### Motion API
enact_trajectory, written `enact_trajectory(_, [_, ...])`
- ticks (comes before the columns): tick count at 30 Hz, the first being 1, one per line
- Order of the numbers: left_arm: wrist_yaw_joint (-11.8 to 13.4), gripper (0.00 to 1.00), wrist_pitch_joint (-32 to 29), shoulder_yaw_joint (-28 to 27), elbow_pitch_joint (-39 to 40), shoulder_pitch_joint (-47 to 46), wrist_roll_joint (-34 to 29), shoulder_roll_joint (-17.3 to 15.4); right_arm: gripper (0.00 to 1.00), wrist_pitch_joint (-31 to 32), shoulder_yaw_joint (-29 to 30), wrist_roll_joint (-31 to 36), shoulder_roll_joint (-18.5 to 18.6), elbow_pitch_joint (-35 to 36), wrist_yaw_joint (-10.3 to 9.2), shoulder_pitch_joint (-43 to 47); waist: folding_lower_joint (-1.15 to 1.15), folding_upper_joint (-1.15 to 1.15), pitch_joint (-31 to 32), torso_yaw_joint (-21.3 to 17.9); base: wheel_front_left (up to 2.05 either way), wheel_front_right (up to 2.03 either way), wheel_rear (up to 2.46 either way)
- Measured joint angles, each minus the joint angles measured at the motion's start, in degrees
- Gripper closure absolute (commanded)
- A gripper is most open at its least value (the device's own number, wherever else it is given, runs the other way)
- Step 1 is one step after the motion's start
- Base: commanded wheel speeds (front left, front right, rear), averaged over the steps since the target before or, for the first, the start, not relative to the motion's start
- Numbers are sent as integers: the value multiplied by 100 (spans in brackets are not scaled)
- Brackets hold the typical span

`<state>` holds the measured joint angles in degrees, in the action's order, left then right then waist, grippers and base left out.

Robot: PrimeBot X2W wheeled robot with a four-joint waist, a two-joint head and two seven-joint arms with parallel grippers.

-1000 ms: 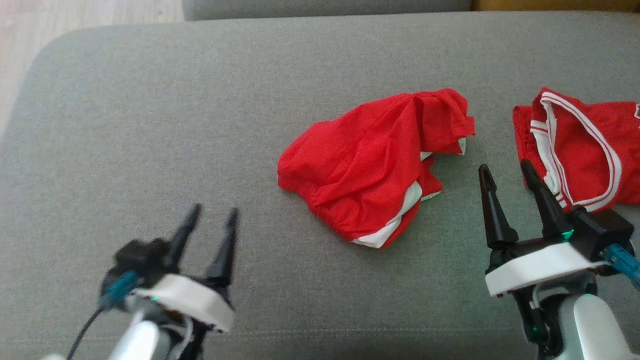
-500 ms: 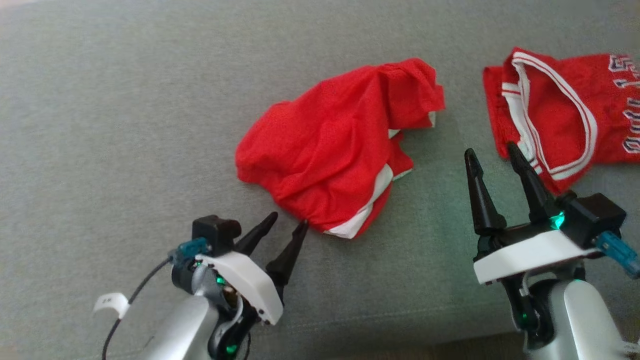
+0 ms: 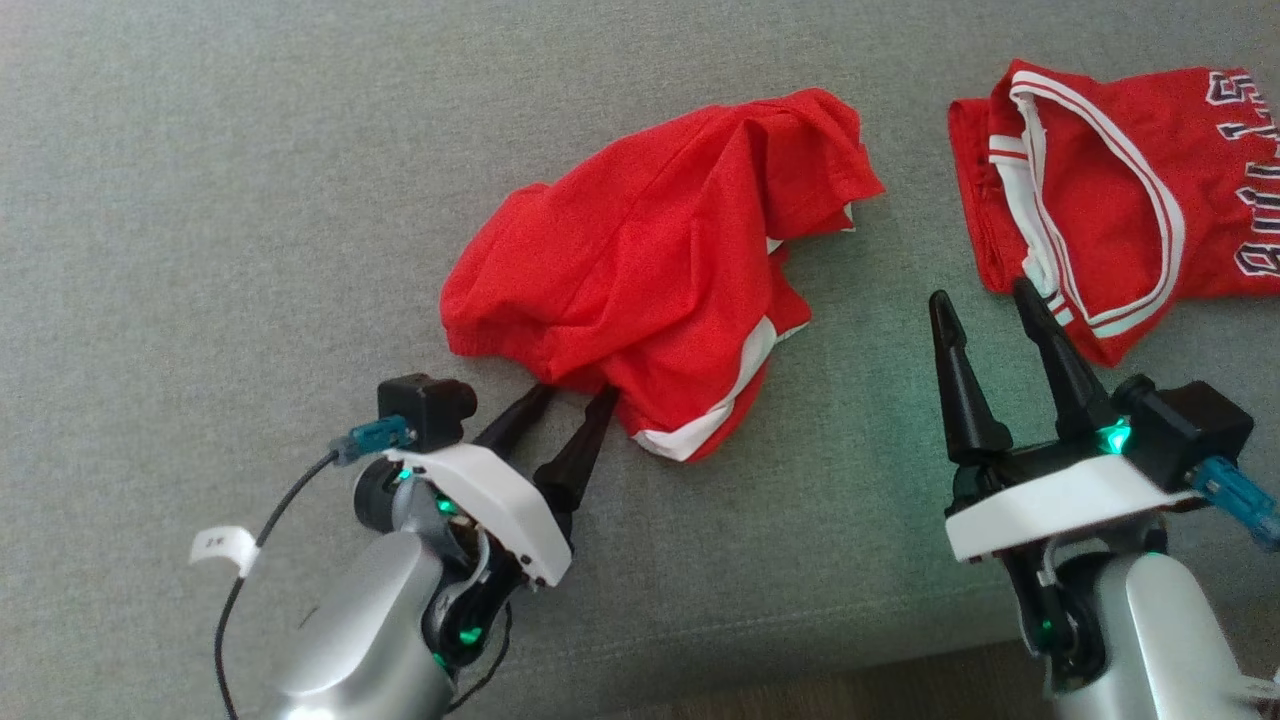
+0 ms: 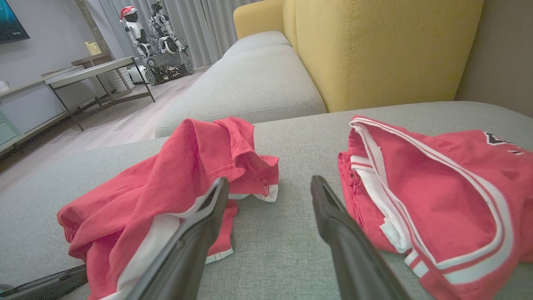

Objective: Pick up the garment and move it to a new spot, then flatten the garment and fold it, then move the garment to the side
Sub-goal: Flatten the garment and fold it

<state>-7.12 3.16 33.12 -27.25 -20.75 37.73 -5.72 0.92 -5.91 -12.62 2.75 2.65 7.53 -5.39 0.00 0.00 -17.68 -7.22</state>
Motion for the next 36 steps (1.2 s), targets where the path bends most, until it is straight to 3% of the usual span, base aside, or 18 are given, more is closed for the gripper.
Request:
enact_trajectory(1, [0,16,5,51,-10,-28,55,-2,0,0,-4,-1,0,-5,0,-9,0,0,0,4,0,0,0])
enact_trajectory(2, [1,73,43,121,-24,-60,119,-8,0,-3,-12,-1,0,-10,0,-17,0,0,1,8,0,0,0])
enact_trajectory(3, [1,100,73,172,-40,-79,183,-11,0,-21,-19,-3,0,-18,0,-23,0,0,2,12,0,0,0])
enact_trajectory(12, [-2,100,514,428,-71,-40,337,-196,0,-45,-25,-93,0,-111,0,-32,0,0,120,83,0,0,0])
enact_trajectory(16, [44,100,653,356,358,264,368,-506,0,-49,29,-107,0,-152,0,-20,0,0,210,194,0,0,0])
enact_trajectory(22, [465,100,641,179,1668,1071,396,-954,0,-49,169,-108,0,-165,0,43,0,0,336,458,0,0,0])
enact_trajectory(31, [1147,100,94,18,3755,1977,527,-1548,0,-5,385,-151,-2,-163,0,280,0,0,476,910,0,0,0])
enact_trajectory(36, [1491,100,-187,-207,4518,2296,502,-2014,0,-5,460,-214,-2,-154,0,291,0,0,532,1040,0,0,0])
